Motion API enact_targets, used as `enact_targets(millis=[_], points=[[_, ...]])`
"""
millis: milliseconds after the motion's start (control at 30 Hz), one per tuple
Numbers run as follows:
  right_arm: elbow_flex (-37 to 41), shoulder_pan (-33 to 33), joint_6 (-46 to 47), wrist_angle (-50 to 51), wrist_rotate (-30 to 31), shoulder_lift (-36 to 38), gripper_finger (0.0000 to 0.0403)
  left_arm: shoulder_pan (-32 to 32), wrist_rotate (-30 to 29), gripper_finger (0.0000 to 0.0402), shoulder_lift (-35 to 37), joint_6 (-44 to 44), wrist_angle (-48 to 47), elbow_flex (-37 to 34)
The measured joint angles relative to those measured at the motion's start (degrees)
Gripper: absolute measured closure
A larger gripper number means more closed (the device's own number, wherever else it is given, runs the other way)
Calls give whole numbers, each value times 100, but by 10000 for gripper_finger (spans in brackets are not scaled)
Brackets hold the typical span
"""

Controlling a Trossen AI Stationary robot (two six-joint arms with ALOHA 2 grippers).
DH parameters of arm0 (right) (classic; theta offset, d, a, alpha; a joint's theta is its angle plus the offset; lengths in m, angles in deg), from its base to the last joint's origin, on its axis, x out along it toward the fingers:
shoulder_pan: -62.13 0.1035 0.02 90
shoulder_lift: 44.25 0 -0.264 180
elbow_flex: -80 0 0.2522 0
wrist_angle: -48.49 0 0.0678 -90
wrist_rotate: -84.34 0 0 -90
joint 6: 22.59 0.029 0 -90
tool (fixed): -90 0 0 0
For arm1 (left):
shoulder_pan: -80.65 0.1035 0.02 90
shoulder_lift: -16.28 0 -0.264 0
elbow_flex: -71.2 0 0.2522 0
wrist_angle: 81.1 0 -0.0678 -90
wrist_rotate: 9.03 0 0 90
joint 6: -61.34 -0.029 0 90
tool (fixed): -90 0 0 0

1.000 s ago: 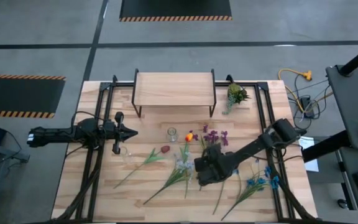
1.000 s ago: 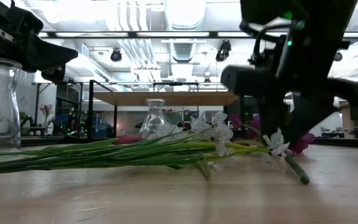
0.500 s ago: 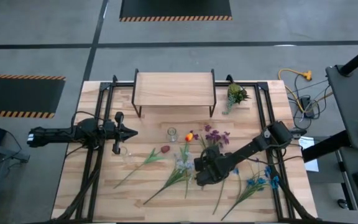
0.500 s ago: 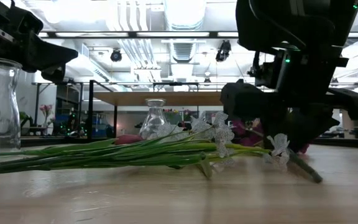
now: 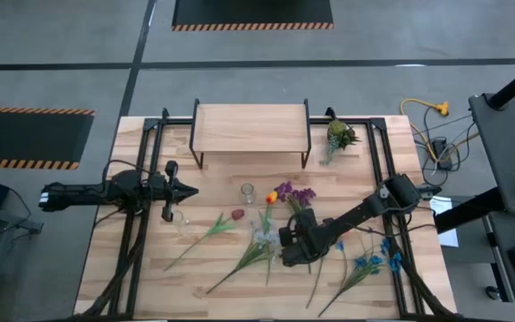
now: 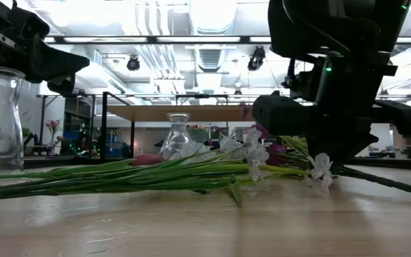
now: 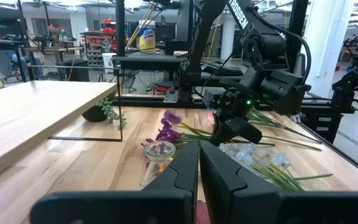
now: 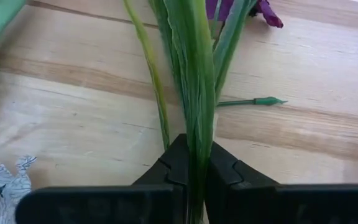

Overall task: Pick and place flowers into a vace then onto a shelf
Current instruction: Put the purple flowers into the right transparent vase

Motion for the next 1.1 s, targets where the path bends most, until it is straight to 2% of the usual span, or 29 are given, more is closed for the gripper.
enact_targets(millis=[200, 367, 900, 1033, 1100], points=[[-80, 6, -45, 150, -11, 106, 386, 0, 0, 402, 0, 0, 0, 0], [-132, 16, -65, 341, 244, 363, 386, 1, 1, 402, 0, -2, 0, 0], [-139, 247, -1250, 312, 2210, 1347, 385, 1, -1, 402, 0, 0, 0, 0], [-137, 245, -1424, 308, 2248, 1479, 385, 1, 0, 402, 0, 0, 0, 0], [-139, 245, -1437, 307, 2077, 1533, 385, 0, 0, 402, 1, 0, 0, 0]])
